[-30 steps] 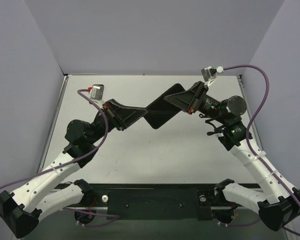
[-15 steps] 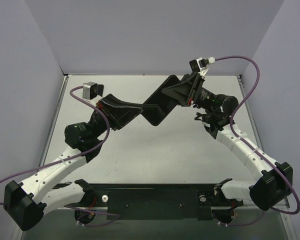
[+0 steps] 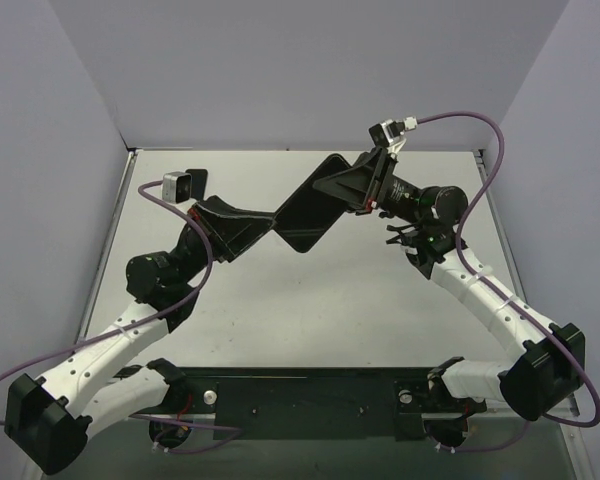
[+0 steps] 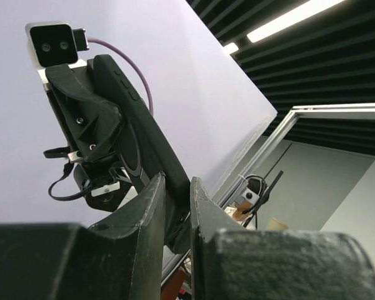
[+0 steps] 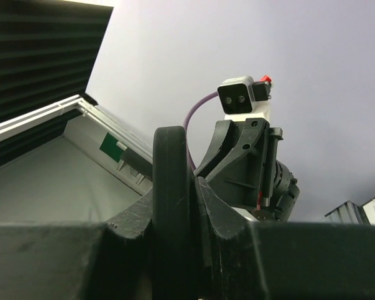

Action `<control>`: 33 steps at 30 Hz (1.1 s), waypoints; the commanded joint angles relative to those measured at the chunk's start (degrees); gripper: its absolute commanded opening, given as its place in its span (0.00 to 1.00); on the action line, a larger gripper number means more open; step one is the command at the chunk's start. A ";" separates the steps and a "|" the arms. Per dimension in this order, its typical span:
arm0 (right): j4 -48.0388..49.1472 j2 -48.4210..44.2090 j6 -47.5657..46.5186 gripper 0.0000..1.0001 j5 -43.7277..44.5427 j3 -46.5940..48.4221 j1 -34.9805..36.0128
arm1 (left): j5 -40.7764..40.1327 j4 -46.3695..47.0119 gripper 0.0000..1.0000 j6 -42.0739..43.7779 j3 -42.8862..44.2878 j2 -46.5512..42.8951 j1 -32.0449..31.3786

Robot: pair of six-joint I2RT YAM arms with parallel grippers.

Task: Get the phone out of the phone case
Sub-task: Remove the phone case from the phone.

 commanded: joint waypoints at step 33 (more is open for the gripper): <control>10.93 -2.41 7.90 0.00 6.65 9.10 3.49 | -10.44 33.97 0.00 -13.63 -11.93 9.73 1.14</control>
